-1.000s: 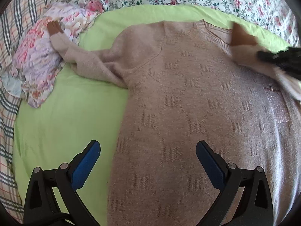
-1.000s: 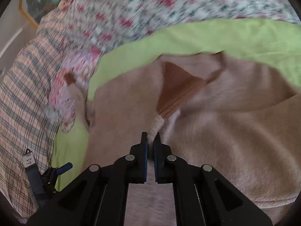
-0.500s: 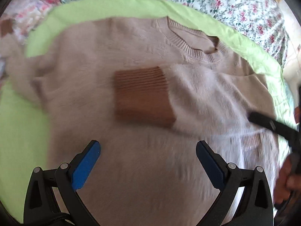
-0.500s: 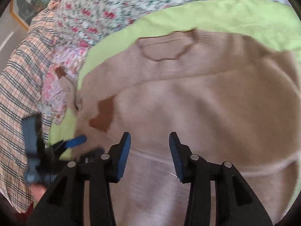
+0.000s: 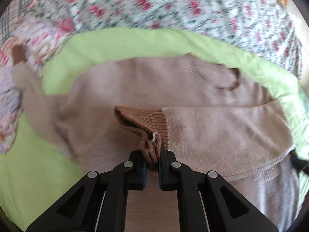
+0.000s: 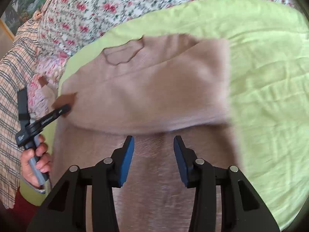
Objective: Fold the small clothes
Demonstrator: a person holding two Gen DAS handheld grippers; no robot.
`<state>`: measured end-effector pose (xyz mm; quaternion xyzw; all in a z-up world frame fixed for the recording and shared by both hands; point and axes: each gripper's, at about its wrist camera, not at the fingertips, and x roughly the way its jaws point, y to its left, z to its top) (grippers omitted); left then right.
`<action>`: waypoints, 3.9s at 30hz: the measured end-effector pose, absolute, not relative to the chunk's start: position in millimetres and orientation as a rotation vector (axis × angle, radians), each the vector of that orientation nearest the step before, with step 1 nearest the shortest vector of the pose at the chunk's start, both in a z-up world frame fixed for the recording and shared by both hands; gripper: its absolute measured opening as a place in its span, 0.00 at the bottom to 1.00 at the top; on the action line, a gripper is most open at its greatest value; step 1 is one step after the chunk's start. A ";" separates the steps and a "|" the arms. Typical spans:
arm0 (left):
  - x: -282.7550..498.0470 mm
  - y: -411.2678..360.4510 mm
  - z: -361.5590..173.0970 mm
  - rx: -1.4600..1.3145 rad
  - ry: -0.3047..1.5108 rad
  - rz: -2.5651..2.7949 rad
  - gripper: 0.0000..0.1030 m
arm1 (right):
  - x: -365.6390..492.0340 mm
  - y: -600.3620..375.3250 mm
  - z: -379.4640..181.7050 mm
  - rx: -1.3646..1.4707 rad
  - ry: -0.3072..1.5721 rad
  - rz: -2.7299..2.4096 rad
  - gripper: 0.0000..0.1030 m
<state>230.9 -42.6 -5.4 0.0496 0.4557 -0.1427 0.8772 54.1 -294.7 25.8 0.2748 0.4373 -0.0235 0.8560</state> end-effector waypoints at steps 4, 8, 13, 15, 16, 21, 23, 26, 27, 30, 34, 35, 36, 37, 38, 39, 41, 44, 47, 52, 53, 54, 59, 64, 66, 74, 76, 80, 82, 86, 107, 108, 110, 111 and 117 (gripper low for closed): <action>228.5 -28.4 -19.1 0.088 0.978 -0.308 0.07 | 56.5 -321.5 27.6 0.579 0.894 -0.128 0.43; 225.5 -34.0 -21.8 0.122 0.959 -0.312 0.07 | 82.1 -350.8 14.0 0.621 0.908 -0.185 0.43; 221.6 -35.7 -23.0 0.151 0.961 -0.311 0.07 | 123.1 -350.9 -10.5 0.558 0.986 -0.154 0.09; 219.4 -36.2 -21.5 0.156 0.963 -0.318 0.07 | 123.2 -353.4 -6.5 0.513 0.977 -0.179 0.11; 218.5 -36.9 -20.4 0.164 0.961 -0.323 0.07 | 121.6 -356.3 -6.3 0.516 0.974 -0.189 0.11; 215.7 -43.3 -28.0 0.225 0.959 -0.293 0.10 | 118.2 -349.8 -2.8 0.473 0.991 -0.248 0.28; 212.6 -40.4 -25.1 0.232 0.965 -0.287 0.16 | 107.4 -344.1 10.2 0.458 0.955 -0.275 0.41; 206.5 -27.8 -18.1 0.218 0.977 -0.286 0.26 | 91.1 -329.5 25.5 0.480 0.893 -0.216 0.49; 203.6 -21.8 -15.2 0.218 0.976 -0.281 0.32 | 87.4 -323.1 27.9 0.487 0.886 -0.184 0.49; 197.0 1.6 -5.3 0.227 0.963 -0.238 0.44 | 83.2 -297.2 27.9 0.503 0.893 -0.080 0.50; 214.6 49.4 6.6 0.198 0.965 -0.109 0.66 | 86.6 -256.4 18.6 0.491 0.945 0.053 0.50; 224.7 61.3 8.5 0.187 0.974 -0.074 0.66 | 86.9 -245.0 16.5 0.480 0.956 0.086 0.50; 234.8 71.5 10.5 0.175 0.979 -0.044 0.66 | 88.9 -236.5 15.6 0.472 0.962 0.111 0.50; 251.3 85.0 14.0 0.160 0.979 -0.002 0.69 | 91.8 -227.3 14.7 0.464 0.967 0.141 0.50; 261.1 91.0 15.9 0.153 0.979 0.020 0.71 | 93.1 -221.7 14.3 0.459 0.970 0.157 0.50; 276.0 100.3 18.8 0.143 0.978 0.051 0.76 | 95.9 -216.3 13.5 0.452 0.975 0.173 0.50; 308.4 117.4 23.6 0.124 0.975 0.113 0.79 | 97.8 -206.3 13.0 0.441 0.983 0.201 0.50; 361.5 140.9 25.0 0.099 0.995 0.212 0.81 | 96.8 -196.5 14.2 0.432 0.990 0.237 0.50; 403.8 157.0 23.3 0.073 1.024 0.258 0.82 | 97.4 -189.3 14.6 0.412 0.996 0.269 0.50; 438.8 173.5 22.1 0.035 1.001 0.283 0.16 | 108.1 -187.7 13.0 0.393 1.010 0.280 0.50; 440.0 173.4 21.0 0.025 1.011 0.270 0.12 | 108.2 -188.5 13.1 0.391 1.009 0.277 0.50; 440.1 175.0 23.4 0.015 1.001 0.263 0.11 | 106.9 -189.7 13.1 0.391 1.006 0.273 0.50; 393.2 130.7 51.7 0.109 0.847 0.155 0.10 | 98.6 -201.8 13.2 0.445 0.985 0.258 0.50; 327.4 60.5 65.0 0.171 0.793 -0.020 0.09 | 85.7 -216.3 12.6 0.505 0.967 0.226 0.50; 294.9 26.6 65.3 0.209 0.781 -0.108 0.09 | 80.6 -222.9 12.6 0.518 0.962 0.207 0.50; 202.9 -107.1 42.4 0.402 0.735 -0.411 0.10 | 57.8 -269.4 12.4 0.615 0.920 0.086 0.50; 189.0 -135.0 26.2 0.448 0.751 -0.465 0.11 | 53.8 -280.4 12.7 0.638 0.907 0.052 0.50; 178.0 -158.8 -6.8 0.525 0.790 -0.491 0.20 | 49.7 -293.4 14.9 0.658 0.892 0.012 0.50; 175.8 -153.2 -15.8 0.528 0.826 -0.492 0.46 | 54.1 -292.7 16.9 0.657 0.891 0.012 0.50; 156.5 -120.7 -14.7 0.500 0.831 -0.470 0.56 | 70.8 -279.7 18.7 0.642 0.894 0.040 0.50; 228.2 42.4 -24.9 0.173 0.982 -0.126 0.69 | 260.8 -138.1 33.9 0.430 0.940 0.291 0.09; 229.9 41.1 -25.3 0.174 0.982 -0.123 0.69 | 256.7 -140.3 33.9 0.437 0.933 0.288 0.09; 231.5 39.4 -25.5 0.182 0.980 -0.118 0.69 | 242.0 -150.2 38.2 0.438 0.898 0.261 0.09; 231.9 38.5 -25.8 0.188 0.980 -0.115 0.69 | 233.6 -157.1 40.1 0.432 0.886 0.234 0.09; 234.5 32.6 -27.2 0.217 0.991 -0.080 0.70 | 166.4 -226.9 38.1 0.497 0.841 0.040 0.09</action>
